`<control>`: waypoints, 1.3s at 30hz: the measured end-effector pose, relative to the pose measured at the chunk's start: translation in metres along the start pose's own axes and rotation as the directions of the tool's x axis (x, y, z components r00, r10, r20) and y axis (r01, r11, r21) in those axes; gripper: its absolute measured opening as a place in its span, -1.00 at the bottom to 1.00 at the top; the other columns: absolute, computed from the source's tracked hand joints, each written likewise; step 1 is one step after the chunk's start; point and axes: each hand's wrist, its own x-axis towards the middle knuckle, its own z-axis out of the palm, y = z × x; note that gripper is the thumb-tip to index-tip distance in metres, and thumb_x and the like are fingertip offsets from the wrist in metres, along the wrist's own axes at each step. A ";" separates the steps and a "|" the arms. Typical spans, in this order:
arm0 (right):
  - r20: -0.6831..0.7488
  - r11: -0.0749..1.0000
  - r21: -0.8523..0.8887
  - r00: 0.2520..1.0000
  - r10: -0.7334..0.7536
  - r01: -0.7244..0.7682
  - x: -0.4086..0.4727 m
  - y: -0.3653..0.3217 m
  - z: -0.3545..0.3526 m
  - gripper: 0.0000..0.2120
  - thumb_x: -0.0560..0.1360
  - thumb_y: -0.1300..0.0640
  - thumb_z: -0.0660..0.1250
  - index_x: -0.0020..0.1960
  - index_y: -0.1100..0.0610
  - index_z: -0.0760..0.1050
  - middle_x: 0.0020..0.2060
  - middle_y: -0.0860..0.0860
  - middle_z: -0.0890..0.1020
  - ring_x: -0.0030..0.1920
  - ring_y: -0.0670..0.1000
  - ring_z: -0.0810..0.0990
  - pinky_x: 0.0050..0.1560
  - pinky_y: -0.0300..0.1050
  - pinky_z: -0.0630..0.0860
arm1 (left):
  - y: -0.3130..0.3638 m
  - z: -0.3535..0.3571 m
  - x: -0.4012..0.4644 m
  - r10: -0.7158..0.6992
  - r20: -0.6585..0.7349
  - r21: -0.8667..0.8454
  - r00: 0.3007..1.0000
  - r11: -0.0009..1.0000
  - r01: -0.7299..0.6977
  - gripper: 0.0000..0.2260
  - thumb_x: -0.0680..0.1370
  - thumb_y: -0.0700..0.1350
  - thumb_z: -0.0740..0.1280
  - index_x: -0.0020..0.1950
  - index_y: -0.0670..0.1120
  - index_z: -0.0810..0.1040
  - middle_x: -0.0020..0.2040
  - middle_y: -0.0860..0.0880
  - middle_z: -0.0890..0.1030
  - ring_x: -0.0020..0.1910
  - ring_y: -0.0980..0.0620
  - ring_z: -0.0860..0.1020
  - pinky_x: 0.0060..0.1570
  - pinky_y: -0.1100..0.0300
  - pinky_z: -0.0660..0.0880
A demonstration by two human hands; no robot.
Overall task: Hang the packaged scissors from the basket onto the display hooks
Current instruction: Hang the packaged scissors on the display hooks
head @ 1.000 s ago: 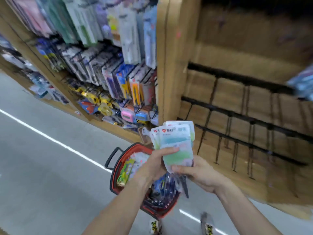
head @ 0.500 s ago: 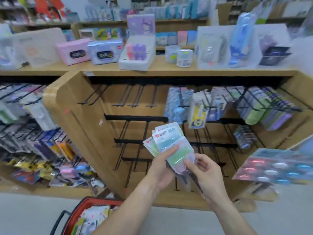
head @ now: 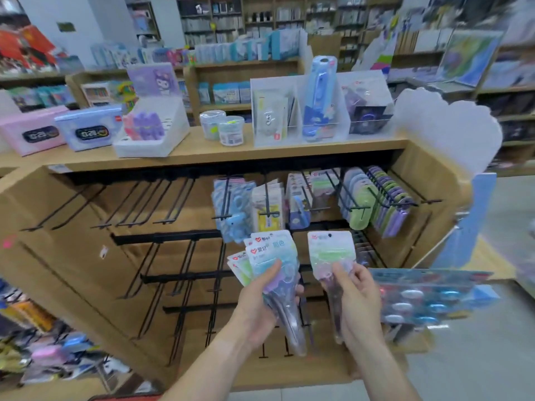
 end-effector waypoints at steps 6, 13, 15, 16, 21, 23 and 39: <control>-0.120 0.997 0.069 0.992 -0.032 0.040 0.040 -0.025 0.003 -0.82 0.62 0.23 0.40 0.20 0.24 0.54 -0.03 0.06 0.76 -0.16 -0.10 0.73 -0.19 -0.27 0.64 | -0.001 0.010 0.011 -0.006 -0.046 0.073 0.999 0.997 0.009 -0.63 0.54 -0.10 0.46 0.30 -0.23 0.63 -0.03 -0.22 0.69 -0.27 -0.10 0.61 -0.22 0.09 0.53; -0.165 0.998 0.037 0.985 -0.039 0.046 0.060 -0.029 0.002 -0.90 0.62 0.26 0.40 0.11 0.12 0.55 -0.18 -0.09 0.76 -0.17 -0.14 0.74 -0.20 -0.30 0.64 | -0.008 0.022 0.021 -0.018 -0.029 0.092 0.999 0.996 0.020 -0.68 0.59 -0.16 0.43 0.33 -0.20 0.62 0.00 -0.23 0.71 -0.19 -0.13 0.66 -0.23 0.11 0.56; -0.170 0.999 0.011 0.984 -0.047 0.050 0.065 -0.029 0.002 -0.90 0.62 0.24 0.41 0.12 0.15 0.56 -0.15 -0.06 0.77 -0.15 -0.12 0.74 -0.17 -0.26 0.65 | -0.009 0.025 0.023 -0.021 -0.029 0.099 0.999 0.995 0.024 -0.70 0.59 -0.16 0.43 0.32 -0.19 0.63 0.02 -0.23 0.72 -0.18 -0.13 0.69 -0.22 0.10 0.56; -0.172 0.999 0.001 0.984 -0.045 0.046 0.067 -0.029 0.003 -0.88 0.61 0.24 0.41 0.14 0.19 0.57 -0.13 -0.02 0.77 -0.17 -0.12 0.73 -0.16 -0.25 0.66 | -0.010 0.026 0.024 -0.021 -0.029 0.104 0.999 0.994 0.024 -0.71 0.59 -0.16 0.43 0.30 -0.19 0.64 0.02 -0.23 0.72 -0.17 -0.13 0.70 -0.20 0.09 0.55; -0.183 1.000 -0.016 0.983 0.016 -0.019 0.093 -0.033 0.017 -0.86 0.60 0.31 0.40 0.14 0.29 0.51 -0.19 0.12 0.64 -0.39 -0.18 0.61 -0.35 -0.36 0.56 | -0.011 0.032 0.029 -0.035 -0.030 0.107 0.999 0.994 0.038 -0.66 0.55 -0.15 0.47 0.32 -0.19 0.63 0.05 -0.24 0.72 -0.12 -0.14 0.70 -0.12 0.05 0.53; -0.182 0.998 -0.054 0.983 0.024 -0.034 0.114 -0.035 0.028 -0.82 0.60 0.28 0.42 0.16 0.30 0.52 -0.17 0.11 0.61 -0.40 -0.18 0.58 -0.39 -0.41 0.49 | -0.010 0.035 0.032 -0.038 -0.036 0.106 0.999 0.993 0.042 -0.63 0.52 -0.15 0.49 0.32 -0.18 0.63 0.06 -0.22 0.73 -0.12 -0.13 0.70 -0.08 0.05 0.55; -0.202 0.982 -0.171 0.978 0.050 -0.085 0.132 -0.019 0.023 -0.61 0.57 0.00 0.48 0.31 0.18 0.58 0.13 -0.01 0.67 0.15 0.03 0.62 0.26 -0.03 0.53 | -0.016 0.043 0.043 -0.033 -0.079 0.017 0.996 0.999 0.034 -0.58 0.43 -0.24 0.53 0.29 -0.14 0.64 0.16 -0.17 0.74 0.04 -0.12 0.73 0.08 -0.01 0.63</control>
